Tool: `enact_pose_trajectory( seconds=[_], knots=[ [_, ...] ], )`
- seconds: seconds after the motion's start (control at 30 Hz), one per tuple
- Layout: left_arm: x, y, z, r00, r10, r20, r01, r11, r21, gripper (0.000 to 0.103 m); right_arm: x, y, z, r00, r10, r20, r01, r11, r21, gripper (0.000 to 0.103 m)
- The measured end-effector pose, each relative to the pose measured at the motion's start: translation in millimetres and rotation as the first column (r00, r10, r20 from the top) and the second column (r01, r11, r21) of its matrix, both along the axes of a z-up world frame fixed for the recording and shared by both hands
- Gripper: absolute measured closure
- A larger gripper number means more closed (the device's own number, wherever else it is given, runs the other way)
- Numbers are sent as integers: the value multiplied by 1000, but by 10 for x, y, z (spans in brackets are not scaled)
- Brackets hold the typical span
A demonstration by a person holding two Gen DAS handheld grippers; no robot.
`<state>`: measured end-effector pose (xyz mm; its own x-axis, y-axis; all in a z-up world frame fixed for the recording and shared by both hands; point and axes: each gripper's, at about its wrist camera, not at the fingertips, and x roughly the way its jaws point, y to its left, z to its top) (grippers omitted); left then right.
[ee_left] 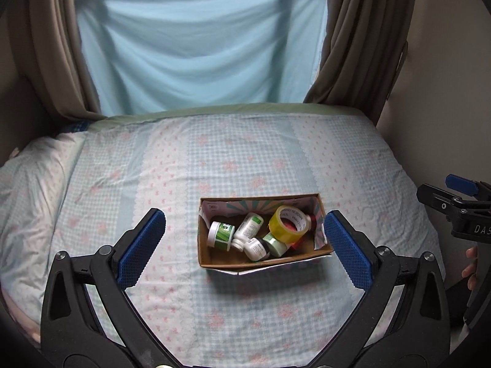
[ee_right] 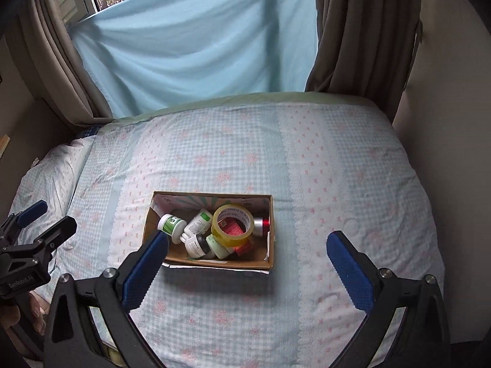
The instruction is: Organize rigid objects
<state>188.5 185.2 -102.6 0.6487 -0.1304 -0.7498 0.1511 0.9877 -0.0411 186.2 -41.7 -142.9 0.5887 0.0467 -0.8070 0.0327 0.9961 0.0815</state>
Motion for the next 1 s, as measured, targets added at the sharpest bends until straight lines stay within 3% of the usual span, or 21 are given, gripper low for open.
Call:
enact_pose_trajectory(
  seconds=[0.17,0.37,0.77,1.0],
  knots=[
    [-437,-302,588,986,33,165,-32,999,-12,0,-391,-244,621,986,-12,163,18,999,-35,0],
    [-806,-716,927,962,41,270,-38,999,-17,0,-809,-505,952,966,-11,259,26,998,-55,0],
    [-1158,-1078,944,953,51,299,-40,998,-43,0,-1228,-853,987,945,-52,324,78,995,-66,0],
    [-1283,-1196,951,949,38,314,-35,999,-16,0,-1316,-911,995,938,-61,340,90,994,-69,0]
  ],
)
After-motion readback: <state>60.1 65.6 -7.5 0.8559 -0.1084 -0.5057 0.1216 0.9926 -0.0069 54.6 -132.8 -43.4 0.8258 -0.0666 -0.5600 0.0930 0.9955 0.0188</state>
